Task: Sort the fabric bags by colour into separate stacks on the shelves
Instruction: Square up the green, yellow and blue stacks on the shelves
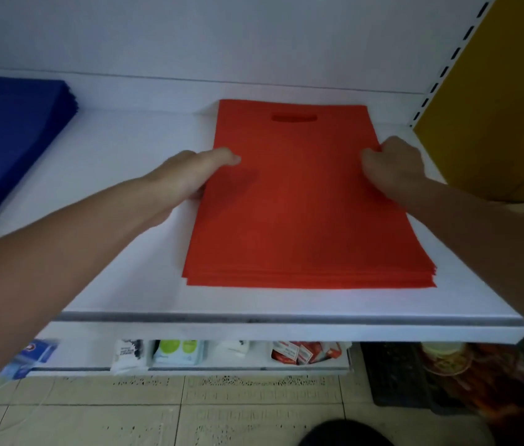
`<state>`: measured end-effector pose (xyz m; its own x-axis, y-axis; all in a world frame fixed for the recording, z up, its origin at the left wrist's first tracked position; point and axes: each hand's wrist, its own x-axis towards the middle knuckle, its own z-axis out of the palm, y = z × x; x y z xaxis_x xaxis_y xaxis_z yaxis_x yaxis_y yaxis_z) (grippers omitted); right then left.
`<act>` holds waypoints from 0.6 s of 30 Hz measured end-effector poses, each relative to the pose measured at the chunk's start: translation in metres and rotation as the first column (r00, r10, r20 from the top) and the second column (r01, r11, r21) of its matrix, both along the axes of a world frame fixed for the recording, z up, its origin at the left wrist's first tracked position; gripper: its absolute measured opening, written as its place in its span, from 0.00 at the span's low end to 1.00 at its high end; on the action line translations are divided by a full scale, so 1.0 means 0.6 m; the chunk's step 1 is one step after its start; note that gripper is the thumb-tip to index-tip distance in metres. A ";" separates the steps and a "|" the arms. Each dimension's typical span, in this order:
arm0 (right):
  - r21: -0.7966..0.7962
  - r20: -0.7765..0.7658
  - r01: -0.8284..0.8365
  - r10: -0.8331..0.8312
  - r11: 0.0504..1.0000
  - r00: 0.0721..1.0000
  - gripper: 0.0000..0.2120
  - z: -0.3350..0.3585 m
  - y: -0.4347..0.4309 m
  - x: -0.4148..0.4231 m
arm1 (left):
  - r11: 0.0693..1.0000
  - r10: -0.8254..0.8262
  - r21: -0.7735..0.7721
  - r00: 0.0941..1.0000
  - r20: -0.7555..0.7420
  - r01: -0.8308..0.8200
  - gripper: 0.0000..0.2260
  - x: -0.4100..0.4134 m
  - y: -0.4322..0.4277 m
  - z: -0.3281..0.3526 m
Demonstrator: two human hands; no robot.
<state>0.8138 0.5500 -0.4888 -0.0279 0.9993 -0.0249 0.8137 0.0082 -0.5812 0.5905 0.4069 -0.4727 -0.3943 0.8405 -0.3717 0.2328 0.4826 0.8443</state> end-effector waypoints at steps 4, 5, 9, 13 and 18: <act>-0.004 0.045 0.003 -0.003 1.000 0.999 0.15 0.017 -0.046 0.011 | 0.993 -0.037 -0.117 0.968 -0.249 0.008 0.40 0.000 -0.032 0.010; -0.016 0.103 -0.013 0.014 1.000 0.995 0.14 0.024 -0.055 0.021 | 0.989 -0.077 -0.148 0.941 -0.329 0.030 0.39 -0.003 -0.050 0.009; -0.221 0.147 -0.035 0.069 0.975 0.987 0.19 0.057 -0.092 0.028 | 0.948 -0.319 -0.129 0.861 -0.397 0.292 0.42 0.018 -0.132 0.011; -0.407 0.012 -0.068 0.080 0.911 0.997 0.34 0.079 -0.117 0.035 | 0.892 -0.452 -0.217 0.748 -0.485 0.398 0.51 0.036 -0.151 0.008; -0.591 0.234 -0.154 0.351 0.792 0.907 0.49 0.090 -0.152 0.064 | 0.868 -0.494 -0.290 0.636 -0.592 0.404 0.51 0.044 -0.155 0.015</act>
